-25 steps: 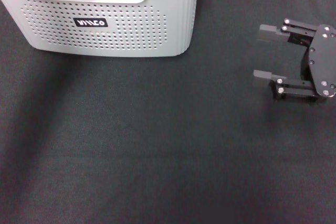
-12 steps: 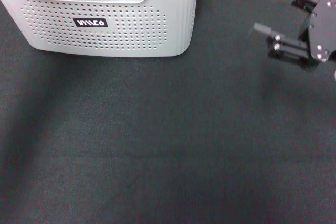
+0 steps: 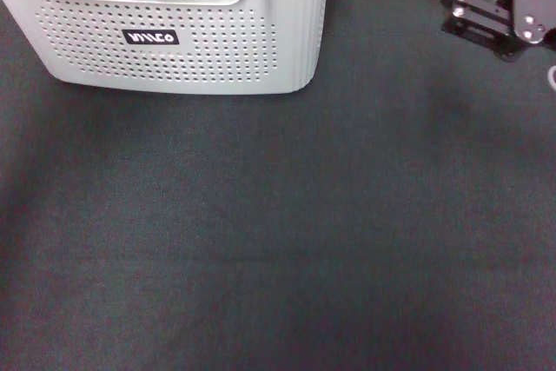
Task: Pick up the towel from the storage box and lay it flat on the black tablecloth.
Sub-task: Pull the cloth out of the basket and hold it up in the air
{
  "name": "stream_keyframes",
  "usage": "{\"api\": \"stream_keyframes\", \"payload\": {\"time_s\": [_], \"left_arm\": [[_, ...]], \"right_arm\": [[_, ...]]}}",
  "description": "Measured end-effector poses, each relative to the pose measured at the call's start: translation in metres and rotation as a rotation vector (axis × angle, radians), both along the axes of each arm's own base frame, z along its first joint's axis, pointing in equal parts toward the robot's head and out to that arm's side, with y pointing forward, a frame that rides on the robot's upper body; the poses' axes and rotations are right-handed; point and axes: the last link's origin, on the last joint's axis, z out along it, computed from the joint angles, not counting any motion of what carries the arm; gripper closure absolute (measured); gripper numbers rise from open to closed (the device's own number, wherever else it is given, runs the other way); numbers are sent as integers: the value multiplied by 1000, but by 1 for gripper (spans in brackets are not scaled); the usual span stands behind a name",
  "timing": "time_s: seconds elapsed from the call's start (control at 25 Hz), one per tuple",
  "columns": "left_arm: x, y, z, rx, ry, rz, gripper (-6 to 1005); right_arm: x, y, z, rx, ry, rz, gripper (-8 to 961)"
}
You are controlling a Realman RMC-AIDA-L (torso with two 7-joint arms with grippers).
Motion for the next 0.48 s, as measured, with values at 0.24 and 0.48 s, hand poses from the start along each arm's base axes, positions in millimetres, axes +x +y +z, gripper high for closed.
{"api": "stream_keyframes", "payload": {"time_s": [0.24,0.48], "left_arm": [[2,-12,9,19,-41,-76,975],[1,-14,10,22,-46,-87,975]], "right_arm": [[-18,2,-7,-18,10,62,231],[-39,2,-18,-48,30,124,231]]}}
